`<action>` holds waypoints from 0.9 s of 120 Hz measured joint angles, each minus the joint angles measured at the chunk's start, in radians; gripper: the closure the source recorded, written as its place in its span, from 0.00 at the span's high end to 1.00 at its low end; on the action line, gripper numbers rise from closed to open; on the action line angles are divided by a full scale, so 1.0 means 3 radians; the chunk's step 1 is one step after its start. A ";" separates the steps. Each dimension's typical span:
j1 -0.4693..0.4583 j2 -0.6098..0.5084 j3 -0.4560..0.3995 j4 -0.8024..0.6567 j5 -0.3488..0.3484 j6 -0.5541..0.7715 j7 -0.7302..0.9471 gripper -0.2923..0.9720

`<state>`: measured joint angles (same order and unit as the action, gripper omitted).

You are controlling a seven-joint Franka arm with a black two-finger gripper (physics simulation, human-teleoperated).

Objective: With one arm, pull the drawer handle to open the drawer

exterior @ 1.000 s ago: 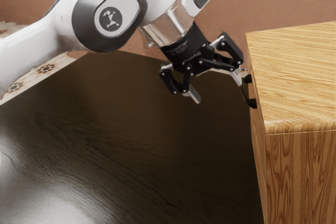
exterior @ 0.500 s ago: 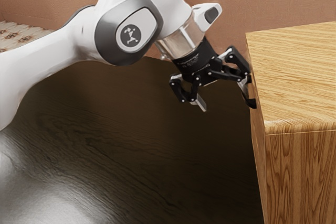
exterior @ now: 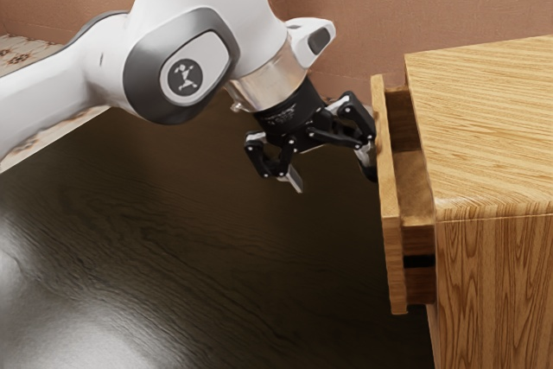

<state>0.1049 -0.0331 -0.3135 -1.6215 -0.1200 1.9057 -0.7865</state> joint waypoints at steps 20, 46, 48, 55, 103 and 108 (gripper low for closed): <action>-0.0013 -0.0176 0.0092 -0.0079 0.0005 0.0007 -0.0011 0.77; -0.0011 -0.0217 0.0101 -0.0125 0.0005 0.0018 -0.0022 0.77; -0.0012 -0.0218 0.0100 -0.0129 0.0005 0.0018 -0.0023 0.77; -0.0014 -0.0230 0.0099 -0.0156 0.0005 0.0021 -0.0025 0.77; -0.0035 -0.0481 0.0167 -0.0449 0.0004 0.0090 -0.0038 0.77; -0.0040 -0.0527 0.0181 -0.0489 0.0004 0.0098 -0.0039 0.77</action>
<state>0.0928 -0.1914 -0.2591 -1.7681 -0.1189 1.9350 -0.7981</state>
